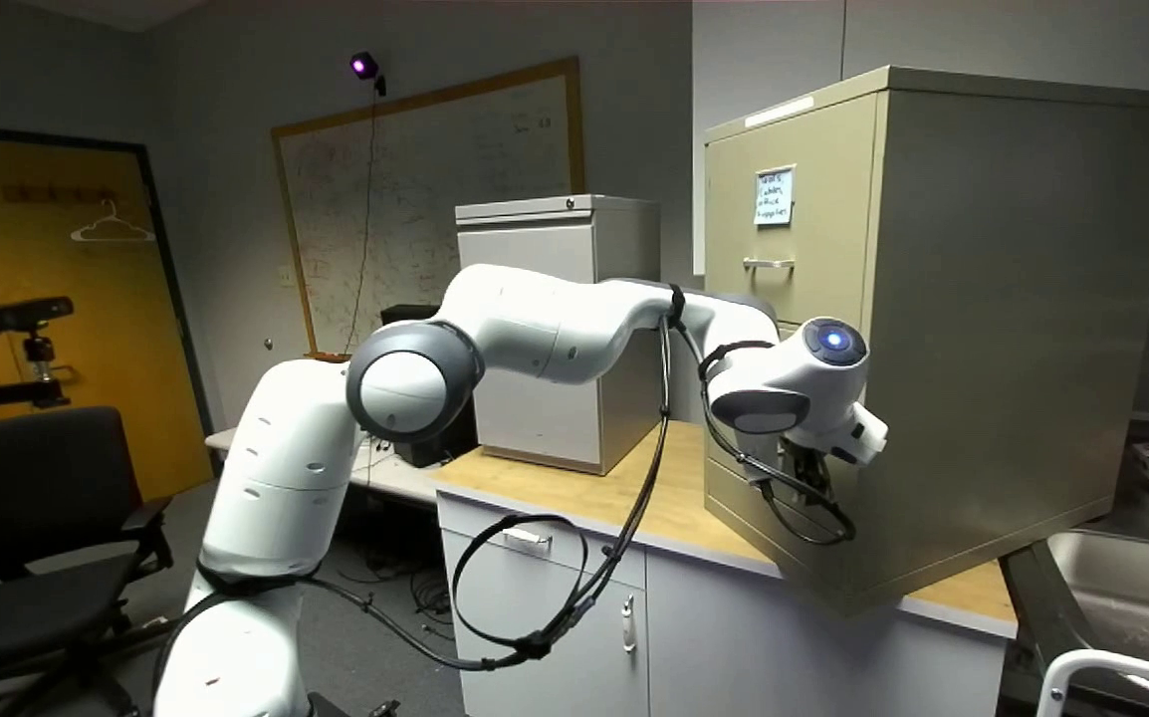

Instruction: Open the bottom drawer of the file cabinet to the right

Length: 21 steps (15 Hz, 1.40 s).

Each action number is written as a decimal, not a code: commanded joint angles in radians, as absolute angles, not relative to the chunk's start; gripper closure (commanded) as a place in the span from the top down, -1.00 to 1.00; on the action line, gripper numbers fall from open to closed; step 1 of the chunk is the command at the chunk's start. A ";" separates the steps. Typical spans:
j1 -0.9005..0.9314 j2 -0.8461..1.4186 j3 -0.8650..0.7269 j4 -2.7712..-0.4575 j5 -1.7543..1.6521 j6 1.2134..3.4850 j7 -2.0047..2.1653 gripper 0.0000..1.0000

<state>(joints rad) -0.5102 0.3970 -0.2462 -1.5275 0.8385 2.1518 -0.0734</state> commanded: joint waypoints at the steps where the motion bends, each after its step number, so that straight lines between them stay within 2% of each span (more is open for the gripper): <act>1: -0.494 0.389 -0.246 -1.519 0.851 2.165 -0.032 1.00; 19: -0.459 0.553 -0.242 -1.327 0.650 2.077 0.113 1.00; 20: -0.460 0.557 -0.240 -1.317 0.636 2.061 0.111 0.85; 21: -0.461 0.563 -0.239 -1.304 0.622 2.041 0.110 0.48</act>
